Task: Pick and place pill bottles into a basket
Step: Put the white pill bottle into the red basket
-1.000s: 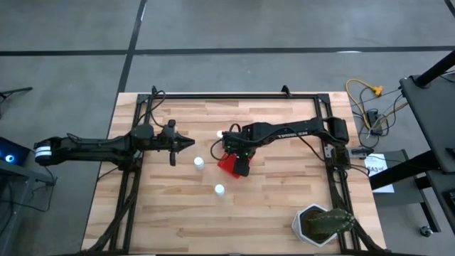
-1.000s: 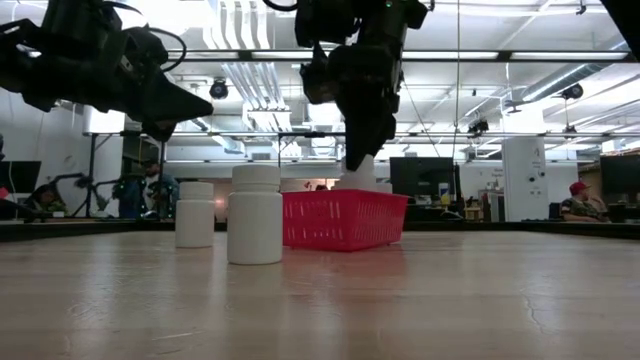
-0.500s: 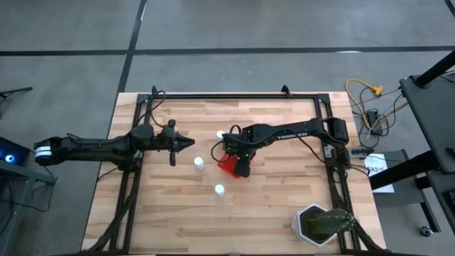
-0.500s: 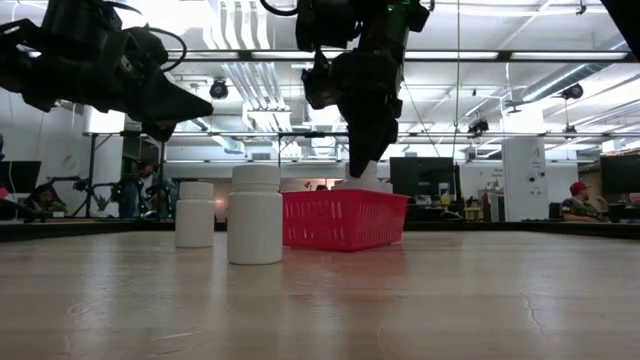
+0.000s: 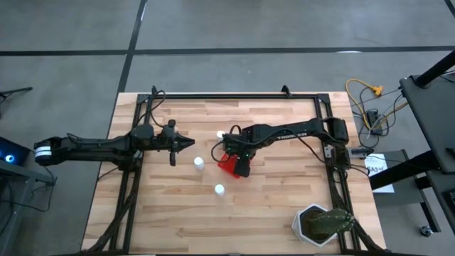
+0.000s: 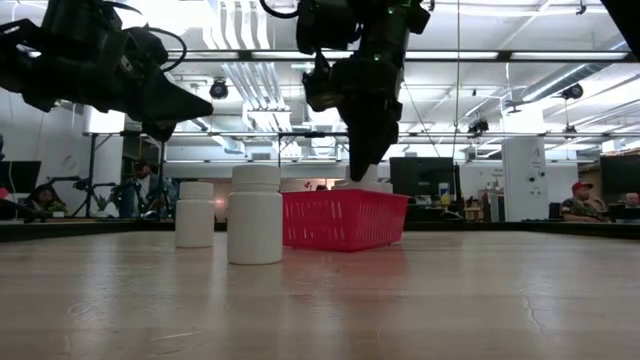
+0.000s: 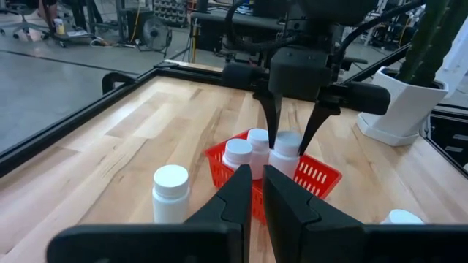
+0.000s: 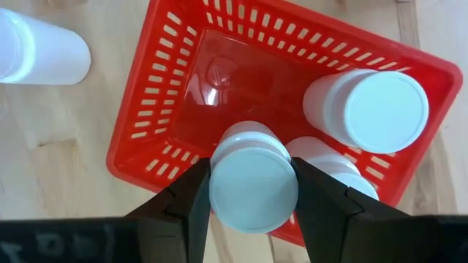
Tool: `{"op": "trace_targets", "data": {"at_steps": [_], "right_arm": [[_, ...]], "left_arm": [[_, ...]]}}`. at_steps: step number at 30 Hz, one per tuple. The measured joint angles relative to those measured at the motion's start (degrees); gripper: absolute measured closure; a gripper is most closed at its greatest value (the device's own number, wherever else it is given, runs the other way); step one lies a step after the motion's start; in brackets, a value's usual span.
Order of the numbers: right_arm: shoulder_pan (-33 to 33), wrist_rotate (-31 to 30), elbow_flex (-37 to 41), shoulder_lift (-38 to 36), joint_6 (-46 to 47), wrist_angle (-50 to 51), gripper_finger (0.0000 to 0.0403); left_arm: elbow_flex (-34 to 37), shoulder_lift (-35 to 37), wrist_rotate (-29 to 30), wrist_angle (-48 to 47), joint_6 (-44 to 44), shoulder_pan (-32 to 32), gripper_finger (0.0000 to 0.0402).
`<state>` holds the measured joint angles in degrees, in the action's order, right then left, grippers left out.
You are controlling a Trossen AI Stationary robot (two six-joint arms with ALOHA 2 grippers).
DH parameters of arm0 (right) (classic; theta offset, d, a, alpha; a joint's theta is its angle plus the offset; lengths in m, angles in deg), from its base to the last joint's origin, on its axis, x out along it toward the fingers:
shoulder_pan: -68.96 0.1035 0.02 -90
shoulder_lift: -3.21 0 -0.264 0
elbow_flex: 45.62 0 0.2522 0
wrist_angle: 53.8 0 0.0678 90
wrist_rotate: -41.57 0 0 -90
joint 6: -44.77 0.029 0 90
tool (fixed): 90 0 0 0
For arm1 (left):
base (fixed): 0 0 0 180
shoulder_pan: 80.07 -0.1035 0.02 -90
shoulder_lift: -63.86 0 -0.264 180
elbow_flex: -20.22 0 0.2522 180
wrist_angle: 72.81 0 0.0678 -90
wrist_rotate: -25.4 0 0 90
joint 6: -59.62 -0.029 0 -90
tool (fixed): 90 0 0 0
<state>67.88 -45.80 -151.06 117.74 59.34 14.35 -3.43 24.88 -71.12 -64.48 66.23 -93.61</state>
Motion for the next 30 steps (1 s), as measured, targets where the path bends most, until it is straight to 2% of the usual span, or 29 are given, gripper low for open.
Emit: {"op": "trace_targets", "data": {"at_steps": [30], "right_arm": [[0.1,-0.1,0.0,1.2,-0.3,0.7,0.0253]], "left_arm": [[0.0,0.1,0.0,0.0,0.0,0.0,0.0384]]}}
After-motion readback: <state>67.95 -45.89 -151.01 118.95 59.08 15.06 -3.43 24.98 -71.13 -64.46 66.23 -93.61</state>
